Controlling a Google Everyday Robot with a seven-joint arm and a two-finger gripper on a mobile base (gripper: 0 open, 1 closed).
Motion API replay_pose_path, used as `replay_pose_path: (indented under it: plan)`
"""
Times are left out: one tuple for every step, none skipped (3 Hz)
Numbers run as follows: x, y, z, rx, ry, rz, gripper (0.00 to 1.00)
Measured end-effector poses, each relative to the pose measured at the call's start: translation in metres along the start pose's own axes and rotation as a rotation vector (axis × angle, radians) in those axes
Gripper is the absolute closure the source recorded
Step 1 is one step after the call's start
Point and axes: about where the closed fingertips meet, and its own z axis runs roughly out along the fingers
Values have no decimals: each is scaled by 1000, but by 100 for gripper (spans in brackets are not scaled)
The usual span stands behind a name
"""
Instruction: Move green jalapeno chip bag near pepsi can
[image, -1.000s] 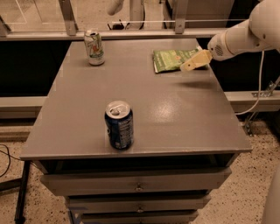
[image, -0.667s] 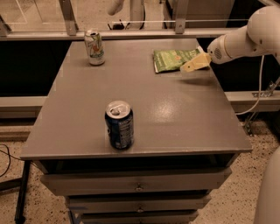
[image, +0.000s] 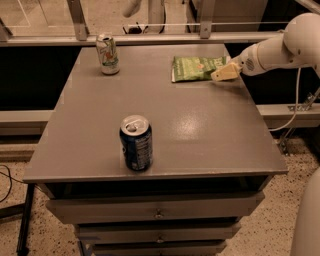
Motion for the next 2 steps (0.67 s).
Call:
replay_pose_path:
  plan:
    - [-8, 4, -10, -9, -37, -31, 65]
    - [-15, 12, -23, -21, -68, -73, 88]
